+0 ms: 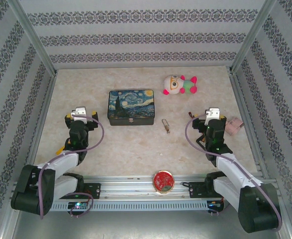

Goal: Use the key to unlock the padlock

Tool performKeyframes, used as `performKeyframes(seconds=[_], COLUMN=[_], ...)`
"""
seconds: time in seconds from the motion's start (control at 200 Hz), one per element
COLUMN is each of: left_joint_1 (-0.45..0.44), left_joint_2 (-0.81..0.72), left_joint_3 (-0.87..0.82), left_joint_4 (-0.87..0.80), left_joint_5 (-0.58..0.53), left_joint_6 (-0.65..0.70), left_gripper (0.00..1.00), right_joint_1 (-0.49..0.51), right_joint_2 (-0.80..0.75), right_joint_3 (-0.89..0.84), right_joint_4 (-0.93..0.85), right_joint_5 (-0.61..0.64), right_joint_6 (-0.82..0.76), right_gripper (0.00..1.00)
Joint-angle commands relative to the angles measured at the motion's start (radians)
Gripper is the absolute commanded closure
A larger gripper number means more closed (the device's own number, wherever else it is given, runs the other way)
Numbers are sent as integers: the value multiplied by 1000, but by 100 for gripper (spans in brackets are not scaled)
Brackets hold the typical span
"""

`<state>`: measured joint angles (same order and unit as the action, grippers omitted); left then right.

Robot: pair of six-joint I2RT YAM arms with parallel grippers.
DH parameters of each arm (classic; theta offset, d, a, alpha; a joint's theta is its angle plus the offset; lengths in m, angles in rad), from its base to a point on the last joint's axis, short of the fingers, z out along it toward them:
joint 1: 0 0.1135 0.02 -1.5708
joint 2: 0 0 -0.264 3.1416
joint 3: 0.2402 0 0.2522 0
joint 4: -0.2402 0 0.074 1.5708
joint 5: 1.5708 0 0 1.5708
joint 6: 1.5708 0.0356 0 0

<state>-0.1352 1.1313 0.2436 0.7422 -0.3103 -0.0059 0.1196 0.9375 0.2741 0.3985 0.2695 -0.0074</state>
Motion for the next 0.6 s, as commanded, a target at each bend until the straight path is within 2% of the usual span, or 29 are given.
performKeyframes(seconds=[0.0, 0.38, 0.475, 0.6], left_joint_1=[12, 15, 18, 21], left_joint_2=[20, 134, 154, 206], left_joint_3=[29, 54, 78, 89], left_joint_4=[77, 123, 88, 127], left_joint_5=[17, 24, 77, 118], left_joint_6=[22, 89, 86, 81], left_gripper=[1, 1, 1, 1], right_joint_1=[-14, -40, -43, -46], right_joint_2=[27, 75, 73, 65], right_joint_3=[36, 31, 28, 22], right_joint_4=[61, 91, 95, 96], right_joint_5=[-11, -47, -49, -53], right_joint_6=[-11, 11, 11, 18], right_gripper=[2, 2, 2, 2])
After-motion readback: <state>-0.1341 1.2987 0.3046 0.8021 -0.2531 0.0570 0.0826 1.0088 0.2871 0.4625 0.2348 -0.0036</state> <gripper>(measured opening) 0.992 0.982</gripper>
